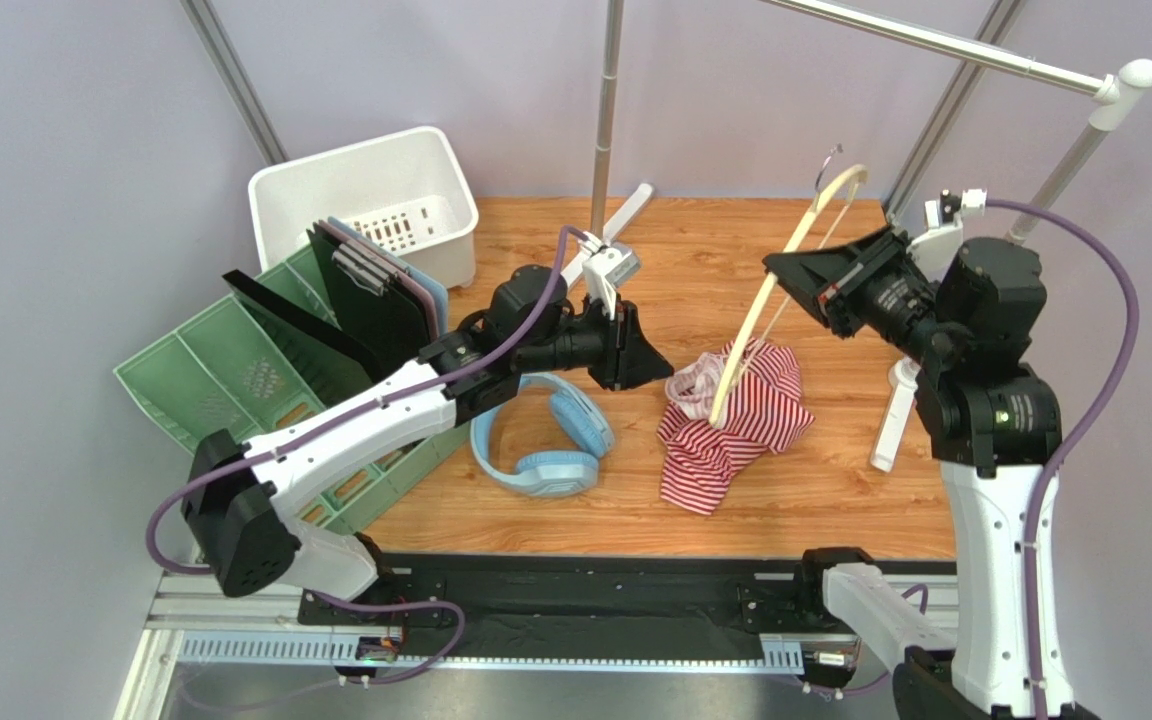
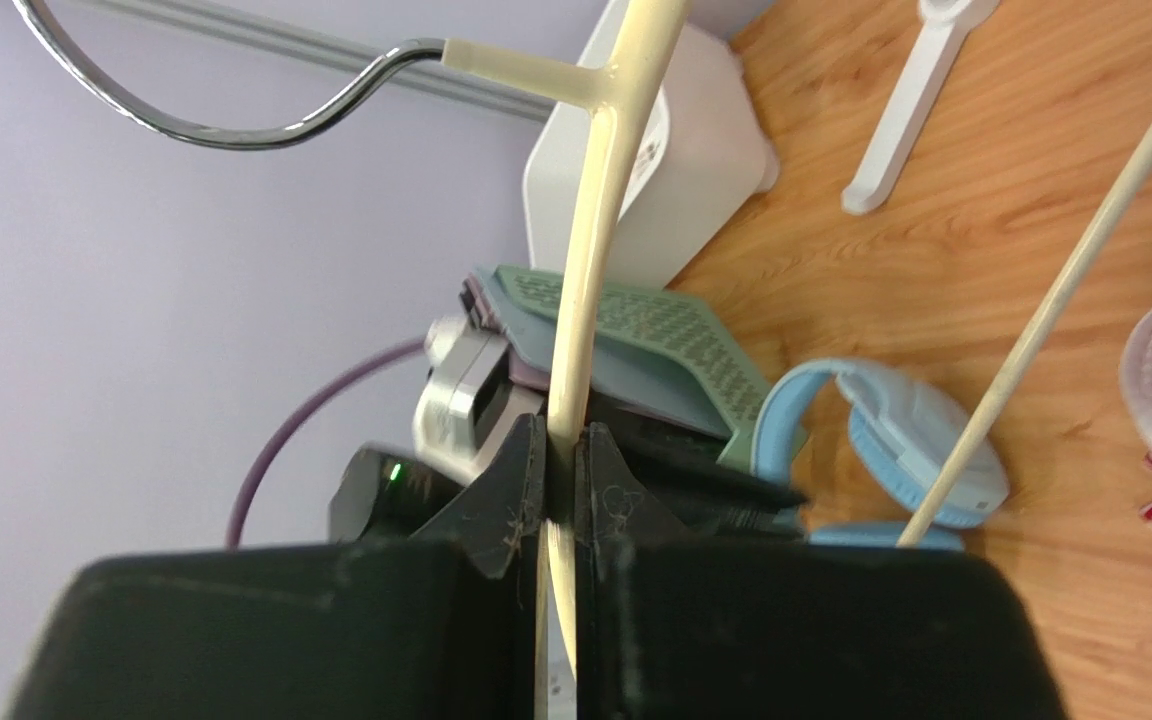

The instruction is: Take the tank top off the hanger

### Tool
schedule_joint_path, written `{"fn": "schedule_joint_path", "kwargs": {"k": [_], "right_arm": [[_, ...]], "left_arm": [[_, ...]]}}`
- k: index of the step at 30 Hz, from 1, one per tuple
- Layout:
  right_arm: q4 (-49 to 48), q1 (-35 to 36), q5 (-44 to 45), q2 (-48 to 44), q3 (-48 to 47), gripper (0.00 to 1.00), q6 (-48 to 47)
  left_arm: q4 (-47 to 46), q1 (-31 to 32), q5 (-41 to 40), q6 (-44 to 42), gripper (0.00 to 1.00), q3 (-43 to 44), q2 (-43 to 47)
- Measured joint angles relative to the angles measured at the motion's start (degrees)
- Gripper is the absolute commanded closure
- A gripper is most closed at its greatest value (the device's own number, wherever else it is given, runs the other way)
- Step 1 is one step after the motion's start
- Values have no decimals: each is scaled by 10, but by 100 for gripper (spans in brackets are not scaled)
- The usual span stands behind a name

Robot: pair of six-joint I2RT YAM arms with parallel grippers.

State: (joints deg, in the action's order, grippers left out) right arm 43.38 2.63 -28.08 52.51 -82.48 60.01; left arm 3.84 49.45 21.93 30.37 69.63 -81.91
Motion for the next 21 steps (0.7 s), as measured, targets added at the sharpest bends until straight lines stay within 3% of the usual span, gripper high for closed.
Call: {"fn": "schedule_joint_path", "kwargs": {"k": [9,21], "right_arm": [[-26,1,80,111,-98,100,-40],[-71,-2,167,171,-141,100,31]], "left_arm": [[17,55,26,-3,55,-89,140],[55,64,13,-2,53,-211,336]]}}
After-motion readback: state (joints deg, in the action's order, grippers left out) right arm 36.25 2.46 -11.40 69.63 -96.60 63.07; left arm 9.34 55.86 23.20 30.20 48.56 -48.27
